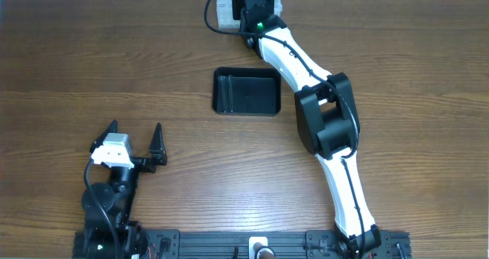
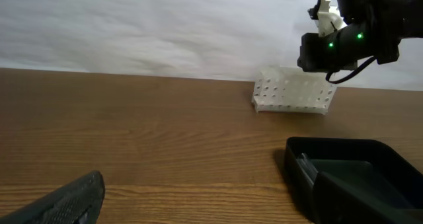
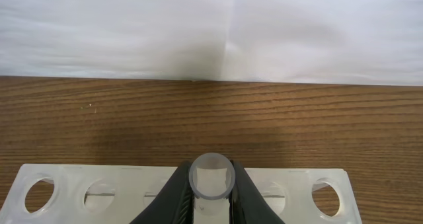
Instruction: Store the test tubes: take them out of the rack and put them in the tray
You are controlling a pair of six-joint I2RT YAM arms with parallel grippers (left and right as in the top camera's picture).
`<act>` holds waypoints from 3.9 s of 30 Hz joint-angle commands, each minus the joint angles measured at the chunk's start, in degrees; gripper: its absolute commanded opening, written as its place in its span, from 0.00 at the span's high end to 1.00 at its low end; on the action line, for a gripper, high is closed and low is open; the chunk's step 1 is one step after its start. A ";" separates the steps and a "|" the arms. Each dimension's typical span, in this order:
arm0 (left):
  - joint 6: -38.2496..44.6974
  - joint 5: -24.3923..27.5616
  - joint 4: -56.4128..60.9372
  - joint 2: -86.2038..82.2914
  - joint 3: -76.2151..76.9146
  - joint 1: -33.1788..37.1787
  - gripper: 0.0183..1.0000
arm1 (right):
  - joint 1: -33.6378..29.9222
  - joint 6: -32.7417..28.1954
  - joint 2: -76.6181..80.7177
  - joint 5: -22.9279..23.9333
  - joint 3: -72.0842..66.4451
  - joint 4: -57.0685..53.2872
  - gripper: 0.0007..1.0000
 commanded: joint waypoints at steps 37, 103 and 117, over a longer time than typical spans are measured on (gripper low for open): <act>0.83 0.98 -0.11 -0.46 -0.24 0.31 0.00 | 4.92 12.79 -13.49 -19.04 -6.36 -43.80 0.90; 0.83 0.98 -0.11 -0.46 -0.24 0.31 0.00 | -6.38 -5.53 -9.11 -6.67 -6.36 -9.14 0.10; 0.83 0.98 -0.11 -0.46 -0.24 0.31 0.00 | -6.49 -5.46 -7.13 -6.95 -6.36 -7.37 0.45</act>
